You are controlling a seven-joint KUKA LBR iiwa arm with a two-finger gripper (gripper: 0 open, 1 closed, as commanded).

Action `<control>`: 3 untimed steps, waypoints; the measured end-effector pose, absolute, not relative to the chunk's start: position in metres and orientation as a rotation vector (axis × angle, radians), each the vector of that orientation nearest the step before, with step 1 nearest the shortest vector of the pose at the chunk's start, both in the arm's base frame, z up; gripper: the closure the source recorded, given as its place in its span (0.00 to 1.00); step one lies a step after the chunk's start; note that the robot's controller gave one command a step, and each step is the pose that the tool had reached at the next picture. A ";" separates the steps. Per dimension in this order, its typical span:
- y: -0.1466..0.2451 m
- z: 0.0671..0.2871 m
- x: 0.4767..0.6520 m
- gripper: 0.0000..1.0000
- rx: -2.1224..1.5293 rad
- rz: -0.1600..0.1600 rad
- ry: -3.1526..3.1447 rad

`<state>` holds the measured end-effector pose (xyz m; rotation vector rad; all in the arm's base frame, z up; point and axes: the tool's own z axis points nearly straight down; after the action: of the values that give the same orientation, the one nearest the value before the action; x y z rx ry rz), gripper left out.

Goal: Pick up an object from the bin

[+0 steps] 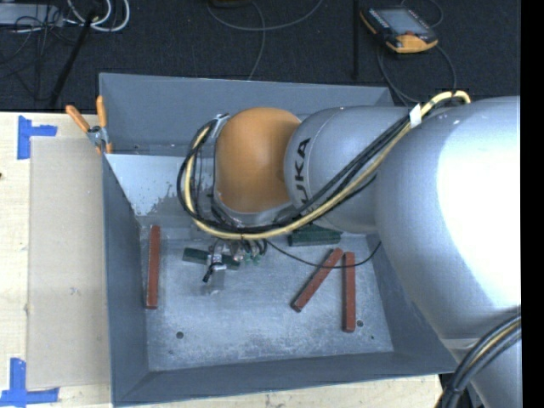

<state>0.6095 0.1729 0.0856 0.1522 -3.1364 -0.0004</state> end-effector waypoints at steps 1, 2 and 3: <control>0.173 0.086 0.610 1.00 0.151 -0.001 -3.137; 0.173 0.086 0.610 0.00 0.149 -0.001 -3.137; 0.173 0.086 0.610 1.00 0.148 -0.001 -3.137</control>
Offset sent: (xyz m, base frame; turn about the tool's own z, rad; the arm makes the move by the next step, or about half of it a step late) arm 0.0000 0.0000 0.0000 0.0000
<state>0.6096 0.1730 0.0857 0.1481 -3.1368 -0.0011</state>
